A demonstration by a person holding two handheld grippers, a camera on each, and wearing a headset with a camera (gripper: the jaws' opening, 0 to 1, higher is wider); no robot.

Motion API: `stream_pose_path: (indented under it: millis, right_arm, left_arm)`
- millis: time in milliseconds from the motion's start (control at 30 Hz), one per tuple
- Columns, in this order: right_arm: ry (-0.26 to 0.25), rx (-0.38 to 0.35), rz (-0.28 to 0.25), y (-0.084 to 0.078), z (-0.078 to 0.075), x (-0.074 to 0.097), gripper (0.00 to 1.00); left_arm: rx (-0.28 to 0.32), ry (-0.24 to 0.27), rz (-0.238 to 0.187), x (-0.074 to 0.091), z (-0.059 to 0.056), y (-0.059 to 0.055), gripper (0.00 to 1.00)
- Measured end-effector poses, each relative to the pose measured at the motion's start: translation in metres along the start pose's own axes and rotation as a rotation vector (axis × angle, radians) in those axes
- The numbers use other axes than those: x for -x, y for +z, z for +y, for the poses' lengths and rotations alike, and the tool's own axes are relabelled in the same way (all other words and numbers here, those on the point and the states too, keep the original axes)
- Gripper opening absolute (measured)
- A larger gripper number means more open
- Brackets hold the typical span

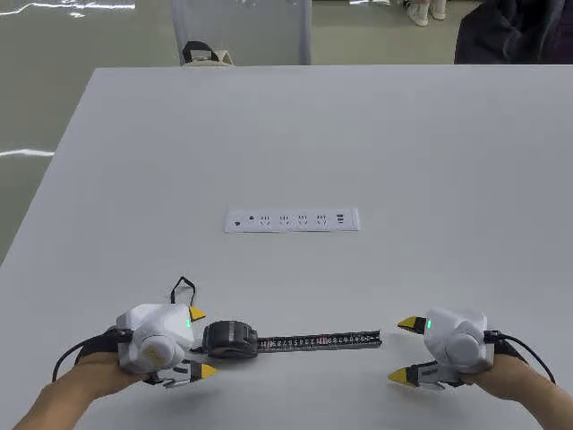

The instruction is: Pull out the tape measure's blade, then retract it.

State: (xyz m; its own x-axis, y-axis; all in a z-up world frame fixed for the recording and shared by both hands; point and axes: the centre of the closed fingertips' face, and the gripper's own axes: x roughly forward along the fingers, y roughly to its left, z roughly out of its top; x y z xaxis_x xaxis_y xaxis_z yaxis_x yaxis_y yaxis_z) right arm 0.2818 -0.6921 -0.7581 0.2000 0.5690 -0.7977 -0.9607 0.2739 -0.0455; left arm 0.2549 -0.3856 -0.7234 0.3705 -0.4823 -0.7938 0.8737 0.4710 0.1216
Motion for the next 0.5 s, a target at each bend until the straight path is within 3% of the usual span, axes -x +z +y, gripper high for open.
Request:
stream_pose_path:
  millis: [200, 500]
  right_arm:
    - [-0.087, -0.103, -0.047, 0.000, 0.003, 0.014, 0.65]
    - [-0.170, -0.181, -0.085, 0.007, 0.020, 0.034, 0.76]
  left_arm:
    - [0.114, 0.074, -0.032, 0.017, -0.002, -0.008, 0.61]
    - [0.206, 0.168, -0.077, 0.039, -0.014, -0.012, 0.71]
